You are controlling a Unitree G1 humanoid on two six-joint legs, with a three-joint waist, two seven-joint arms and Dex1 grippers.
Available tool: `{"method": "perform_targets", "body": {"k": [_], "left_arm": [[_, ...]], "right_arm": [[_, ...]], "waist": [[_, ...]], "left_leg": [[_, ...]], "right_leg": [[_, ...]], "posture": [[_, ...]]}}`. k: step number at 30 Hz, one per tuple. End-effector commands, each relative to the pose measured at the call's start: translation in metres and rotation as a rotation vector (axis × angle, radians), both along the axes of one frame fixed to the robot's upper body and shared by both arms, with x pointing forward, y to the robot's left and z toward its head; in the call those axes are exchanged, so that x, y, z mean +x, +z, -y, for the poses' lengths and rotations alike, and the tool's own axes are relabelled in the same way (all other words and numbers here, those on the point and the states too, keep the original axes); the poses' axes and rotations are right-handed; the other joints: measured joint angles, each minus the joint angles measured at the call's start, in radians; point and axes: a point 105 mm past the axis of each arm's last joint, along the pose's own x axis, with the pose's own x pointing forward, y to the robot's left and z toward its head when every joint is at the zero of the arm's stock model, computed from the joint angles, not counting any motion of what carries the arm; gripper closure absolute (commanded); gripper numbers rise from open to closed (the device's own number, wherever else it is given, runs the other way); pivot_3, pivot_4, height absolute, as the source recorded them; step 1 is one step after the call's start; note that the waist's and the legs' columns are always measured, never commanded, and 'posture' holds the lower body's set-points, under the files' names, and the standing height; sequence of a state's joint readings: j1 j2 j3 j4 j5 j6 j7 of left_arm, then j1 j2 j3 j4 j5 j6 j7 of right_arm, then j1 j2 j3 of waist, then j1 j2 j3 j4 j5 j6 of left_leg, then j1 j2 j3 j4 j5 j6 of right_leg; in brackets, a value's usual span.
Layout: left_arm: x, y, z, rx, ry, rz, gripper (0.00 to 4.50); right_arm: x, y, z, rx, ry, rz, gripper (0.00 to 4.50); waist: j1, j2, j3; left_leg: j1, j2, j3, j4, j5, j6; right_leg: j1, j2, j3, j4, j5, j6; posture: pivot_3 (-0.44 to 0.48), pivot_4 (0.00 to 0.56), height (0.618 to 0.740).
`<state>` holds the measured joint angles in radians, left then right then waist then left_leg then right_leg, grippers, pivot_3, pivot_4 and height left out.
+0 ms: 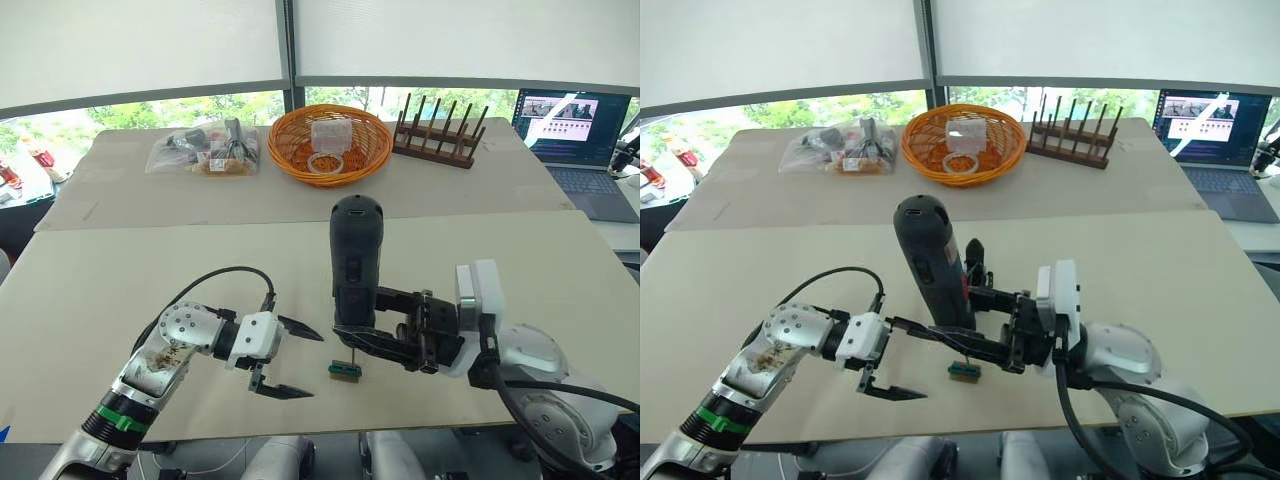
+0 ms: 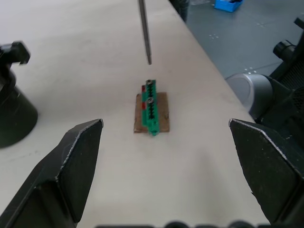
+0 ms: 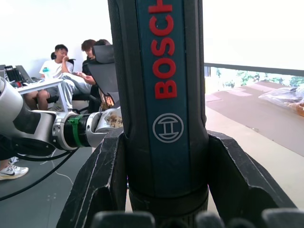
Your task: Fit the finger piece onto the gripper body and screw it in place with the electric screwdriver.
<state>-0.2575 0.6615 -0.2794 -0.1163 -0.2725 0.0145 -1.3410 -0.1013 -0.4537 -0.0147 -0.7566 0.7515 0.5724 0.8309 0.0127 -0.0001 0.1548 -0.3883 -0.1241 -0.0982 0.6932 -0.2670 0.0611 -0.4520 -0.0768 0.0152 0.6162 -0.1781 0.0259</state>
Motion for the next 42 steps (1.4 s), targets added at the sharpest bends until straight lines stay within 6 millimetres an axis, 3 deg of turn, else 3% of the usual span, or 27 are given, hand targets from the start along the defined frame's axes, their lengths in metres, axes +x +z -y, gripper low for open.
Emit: {"method": "perform_targets", "body": {"k": [1,42], "left_arm": [[0.003,0.002,0.002,-0.018,0.018,0.049,0.0],[0.0,-0.001,0.022,-0.032,-0.096,0.102,0.0]], "right_arm": [[-0.003,0.013,0.0,0.03,0.007,0.072,2.53],[-0.003,-0.003,0.002,-0.006,-0.027,0.047,2.53]], "waist": [[0.001,0.0,0.0],[0.0,0.0,0.0]], "left_leg": [[0.0,0.0,0.0,0.0,0.0,0.0],[0.0,0.0,0.0,0.0,0.0,0.001]], "right_leg": [[0.0,0.0,0.0,0.0,0.0,0.0],[0.0,0.0,0.0,0.0,0.0,0.0]], "posture": [[0.0,0.15,0.74],[0.0,0.15,0.74]]}}
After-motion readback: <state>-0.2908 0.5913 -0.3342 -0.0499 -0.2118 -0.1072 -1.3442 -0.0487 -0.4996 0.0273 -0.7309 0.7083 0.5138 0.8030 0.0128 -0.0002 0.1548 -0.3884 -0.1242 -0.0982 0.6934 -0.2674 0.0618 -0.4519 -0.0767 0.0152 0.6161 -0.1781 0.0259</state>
